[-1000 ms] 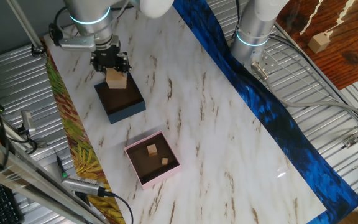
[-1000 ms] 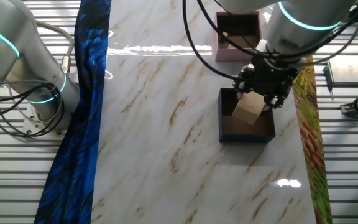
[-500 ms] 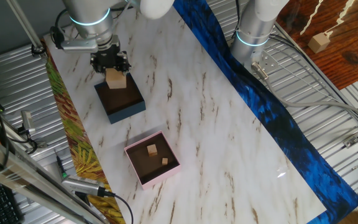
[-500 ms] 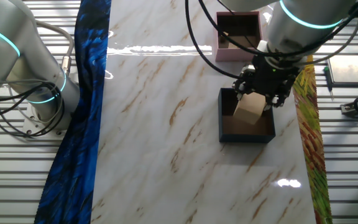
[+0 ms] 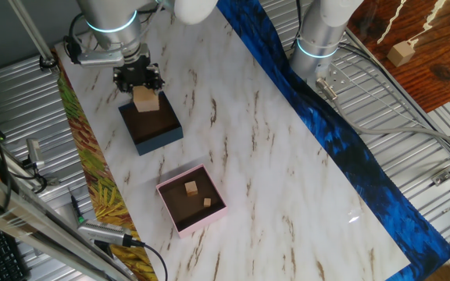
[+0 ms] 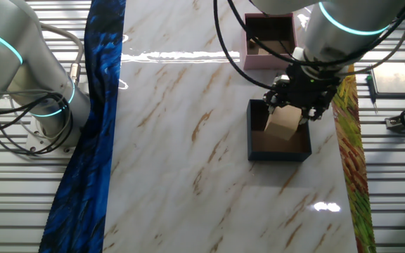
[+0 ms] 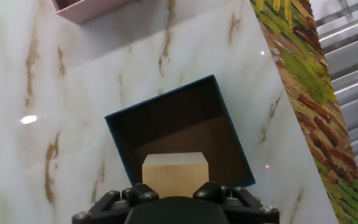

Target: Move an object from one box to another

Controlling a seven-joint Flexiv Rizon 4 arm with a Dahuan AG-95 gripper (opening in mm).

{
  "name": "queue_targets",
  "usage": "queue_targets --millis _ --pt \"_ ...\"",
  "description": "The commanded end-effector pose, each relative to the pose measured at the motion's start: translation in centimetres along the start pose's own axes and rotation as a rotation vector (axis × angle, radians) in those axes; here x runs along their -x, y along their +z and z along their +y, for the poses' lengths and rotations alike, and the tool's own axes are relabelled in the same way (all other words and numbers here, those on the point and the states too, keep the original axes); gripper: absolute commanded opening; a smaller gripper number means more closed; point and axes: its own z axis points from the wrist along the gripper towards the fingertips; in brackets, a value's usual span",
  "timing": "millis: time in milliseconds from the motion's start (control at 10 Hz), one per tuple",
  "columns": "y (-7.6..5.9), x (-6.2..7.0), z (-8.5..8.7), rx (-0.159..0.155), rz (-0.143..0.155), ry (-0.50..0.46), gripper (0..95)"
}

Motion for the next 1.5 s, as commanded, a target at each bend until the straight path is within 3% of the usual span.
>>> queue_targets --millis 100,600,700,900,1200,1400,1500 --pt "-0.7 2.6 0.3 0.007 -0.010 0.027 0.0" --pt "-1.1 13.6 3.4 0.015 -0.032 0.137 0.0" --pt "-0.9 14.4 3.7 0.012 -0.026 0.150 0.0" --pt "-0.9 14.4 3.7 0.004 -0.009 0.165 0.0" --pt "-0.9 14.4 3.7 0.008 -0.023 0.050 0.0" --pt "-1.4 14.0 3.8 0.011 -0.024 0.033 0.0" --pt "-1.7 14.6 4.1 0.017 -0.029 0.033 0.0"
